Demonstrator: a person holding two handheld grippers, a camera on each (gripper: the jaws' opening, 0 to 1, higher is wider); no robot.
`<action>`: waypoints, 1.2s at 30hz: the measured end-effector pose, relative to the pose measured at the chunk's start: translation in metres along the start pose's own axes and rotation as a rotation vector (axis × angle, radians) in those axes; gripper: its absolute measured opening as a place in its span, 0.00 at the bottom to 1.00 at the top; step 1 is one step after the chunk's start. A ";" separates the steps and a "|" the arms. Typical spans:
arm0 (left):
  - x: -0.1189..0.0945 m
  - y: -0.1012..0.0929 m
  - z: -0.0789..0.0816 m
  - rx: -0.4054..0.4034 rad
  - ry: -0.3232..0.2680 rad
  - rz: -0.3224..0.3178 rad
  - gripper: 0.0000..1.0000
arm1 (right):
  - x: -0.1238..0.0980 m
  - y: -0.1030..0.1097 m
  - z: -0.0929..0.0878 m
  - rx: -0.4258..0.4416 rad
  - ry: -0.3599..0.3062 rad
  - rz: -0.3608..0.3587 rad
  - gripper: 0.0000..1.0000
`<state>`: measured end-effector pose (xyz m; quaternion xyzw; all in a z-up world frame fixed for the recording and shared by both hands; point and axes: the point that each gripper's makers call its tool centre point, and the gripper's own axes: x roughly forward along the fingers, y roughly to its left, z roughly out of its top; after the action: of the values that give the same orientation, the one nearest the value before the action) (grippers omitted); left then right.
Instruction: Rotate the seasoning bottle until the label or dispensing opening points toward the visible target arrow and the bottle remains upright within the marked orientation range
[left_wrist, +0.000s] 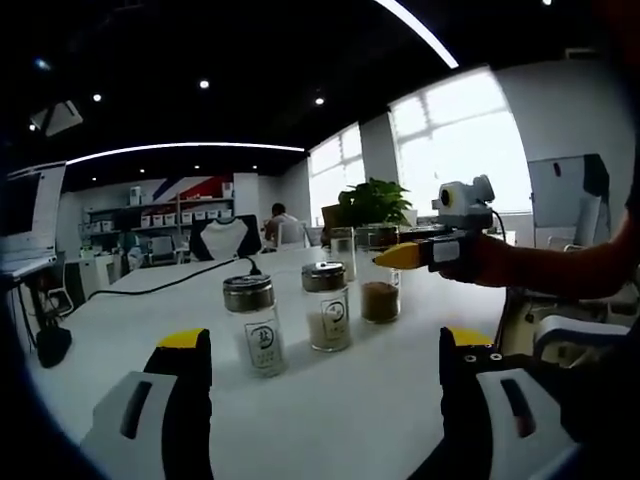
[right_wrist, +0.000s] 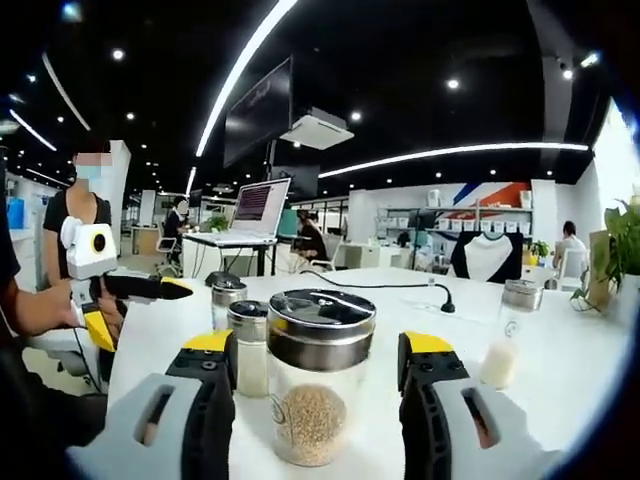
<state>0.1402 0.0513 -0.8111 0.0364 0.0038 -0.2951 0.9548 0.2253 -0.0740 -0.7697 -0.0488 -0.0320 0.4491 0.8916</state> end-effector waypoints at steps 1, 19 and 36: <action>0.000 0.000 0.000 0.000 -0.001 0.000 1.00 | -0.005 0.000 0.008 0.006 -0.018 -0.002 0.60; 0.000 -0.003 0.004 -0.007 -0.005 -0.004 1.00 | -0.034 -0.093 0.057 0.041 -0.075 -0.226 0.67; 0.000 0.003 0.005 -0.021 -0.016 -0.001 1.00 | 0.004 -0.187 0.005 0.029 0.044 -0.422 0.51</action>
<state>0.1422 0.0531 -0.8063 0.0238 -0.0009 -0.2956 0.9550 0.3764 -0.1810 -0.7428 -0.0379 -0.0157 0.2515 0.9670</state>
